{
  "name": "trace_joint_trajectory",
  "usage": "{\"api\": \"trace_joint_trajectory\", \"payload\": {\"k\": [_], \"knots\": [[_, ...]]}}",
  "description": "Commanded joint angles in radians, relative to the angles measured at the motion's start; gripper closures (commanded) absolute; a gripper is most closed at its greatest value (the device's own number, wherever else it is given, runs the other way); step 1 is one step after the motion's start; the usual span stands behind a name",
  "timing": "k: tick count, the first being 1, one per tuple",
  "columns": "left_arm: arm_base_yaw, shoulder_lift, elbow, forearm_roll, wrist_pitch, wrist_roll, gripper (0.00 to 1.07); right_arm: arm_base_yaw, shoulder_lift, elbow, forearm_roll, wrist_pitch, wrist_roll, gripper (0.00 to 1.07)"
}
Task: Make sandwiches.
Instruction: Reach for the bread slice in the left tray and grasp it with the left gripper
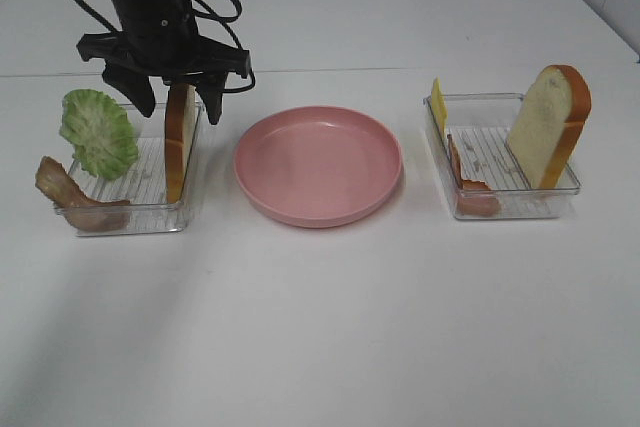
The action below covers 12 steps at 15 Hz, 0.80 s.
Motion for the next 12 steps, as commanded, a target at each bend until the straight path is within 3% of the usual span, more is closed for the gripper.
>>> {"api": "trace_joint_trajectory", "payload": {"k": [1, 8, 10, 12], "knots": [[-0.003, 0.003, -0.006, 0.004, -0.01, -0.01, 0.46, -0.003, -0.013, 0.002, 0.001, -0.012, -0.001, 0.3], [-0.003, 0.003, -0.006, 0.004, -0.009, -0.01, 1.0, -0.003, -0.013, 0.002, 0.001, -0.012, -0.001, 0.3], [-0.003, 0.003, -0.011, 0.004, -0.009, -0.01, 1.07, -0.003, -0.013, 0.002, 0.001, -0.012, -0.001, 0.3], [-0.003, -0.007, -0.011, 0.004, -0.009, -0.011, 1.07, -0.003, -0.013, 0.002, 0.001, -0.012, -0.001, 0.3]]}}
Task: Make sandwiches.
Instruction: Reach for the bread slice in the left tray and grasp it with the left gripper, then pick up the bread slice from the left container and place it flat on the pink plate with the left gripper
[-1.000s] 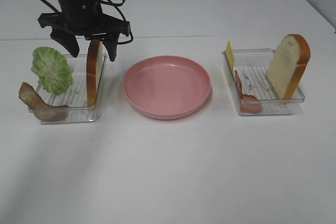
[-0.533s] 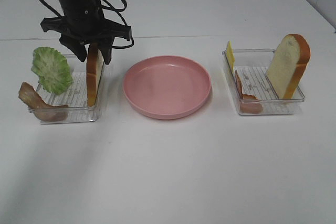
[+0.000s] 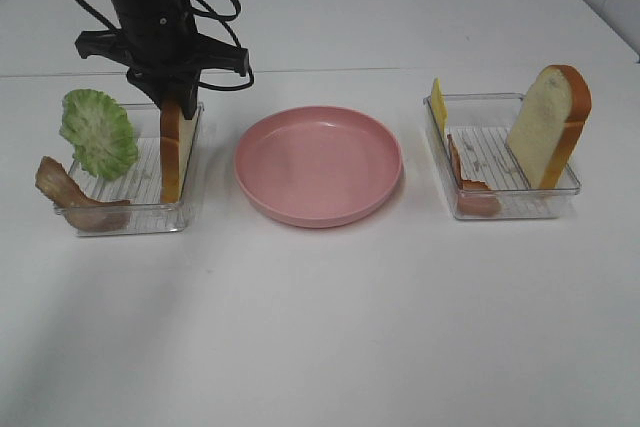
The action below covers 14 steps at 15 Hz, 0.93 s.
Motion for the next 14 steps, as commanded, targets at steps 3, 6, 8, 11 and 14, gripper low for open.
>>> {"api": "trace_joint_trajectory", "payload": {"k": [3, 6, 8, 11, 14], "knots": [[-0.003, -0.036, -0.014, -0.006, 0.009, -0.007, 1.07, -0.003, -0.013, 0.002, 0.001, -0.012, -0.001, 0.3], [-0.003, -0.065, -0.035, -0.01, 0.057, -0.003, 1.07, -0.003, -0.013, 0.002, 0.001, -0.012, -0.001, 0.3], [-0.003, -0.098, -0.034, -0.025, 0.078, -0.002, 1.07, -0.003, -0.013, 0.002, 0.001, -0.012, -0.001, 0.3], [-0.003, -0.158, -0.036, -0.089, 0.076, 0.045, 1.07, -0.003, -0.013, 0.002, 0.001, -0.012, -0.001, 0.3], [0.008, -0.179, -0.036, -0.258, -0.013, 0.177, 1.07, -0.003, -0.013, 0.002, 0.002, -0.012, -0.001, 0.3]]}}
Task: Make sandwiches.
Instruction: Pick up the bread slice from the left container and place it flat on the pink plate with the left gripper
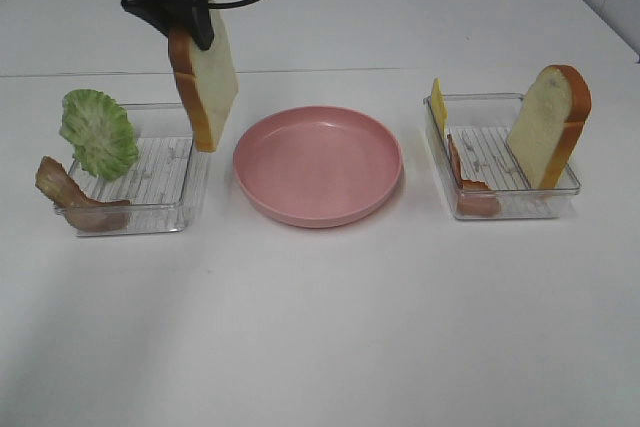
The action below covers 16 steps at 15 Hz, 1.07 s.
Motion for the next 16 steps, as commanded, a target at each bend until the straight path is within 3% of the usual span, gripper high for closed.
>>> {"api": "trace_joint_trajectory", "payload": {"k": [1, 5, 7, 8, 12, 16], "knots": [[0.025, -0.008, -0.006, -0.155, -0.074, 0.102, 1.07, -0.003, -0.013, 0.002, 0.002, -0.012, -0.001, 0.3], [0.134, 0.031, -0.005, -0.516, -0.091, 0.288, 1.07, -0.003, -0.013, 0.002, 0.002, -0.012, -0.001, 0.3], [0.149, 0.055, -0.005, -0.618, -0.091, 0.363, 1.07, -0.003, -0.013, 0.002, 0.002, -0.012, -0.001, 0.3], [0.149, 0.121, -0.005, -0.728, -0.088, 0.457, 1.07, -0.003, -0.013, 0.002, 0.002, -0.012, -0.001, 0.3], [0.149, 0.261, -0.005, -0.87, -0.057, 0.488, 1.07, -0.003, -0.013, 0.002, 0.002, -0.012, -0.001, 0.3], [0.149, 0.35, -0.005, -0.989, -0.083, 0.558, 1.07, -0.003, -0.013, 0.002, 0.002, -0.012, -0.001, 0.3]]}}
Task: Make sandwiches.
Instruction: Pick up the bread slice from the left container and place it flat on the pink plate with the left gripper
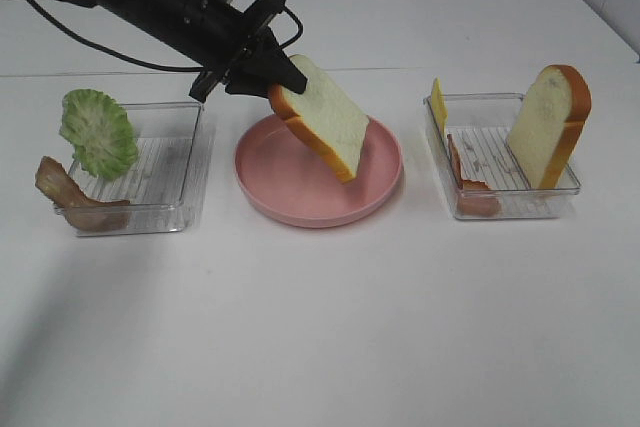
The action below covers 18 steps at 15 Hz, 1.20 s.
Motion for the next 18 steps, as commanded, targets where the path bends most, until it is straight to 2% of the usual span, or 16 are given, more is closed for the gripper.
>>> {"api": "trace_joint_trajectory", "payload": {"k": [1, 2, 4, 13, 16, 18], "knots": [[-0.001, 0.036, -0.004, -0.108, -0.023, 0.054, 1.07, -0.003, -0.013, 0.002, -0.001, -0.012, -0.001, 0.3], [-0.001, 0.047, -0.004, -0.13, -0.046, 0.072, 1.07, -0.003, -0.013, 0.002, -0.001, -0.012, -0.001, 0.3], [-0.001, 0.071, -0.004, -0.157, -0.053, 0.071, 1.07, -0.003, -0.013, 0.002, -0.001, -0.012, -0.001, 0.3], [-0.001, 0.109, -0.004, -0.12, -0.059, 0.052, 1.05, -0.003, -0.013, 0.002, -0.001, -0.012, -0.001, 0.3], [-0.002, 0.109, -0.004, -0.12, -0.064, 0.02, 0.84, -0.003, -0.013, 0.002, -0.001, -0.012, -0.001, 0.3], [-0.003, 0.109, -0.004, -0.12, -0.064, 0.021, 0.63, -0.003, -0.013, 0.002, -0.001, -0.012, -0.001, 0.3]]}}
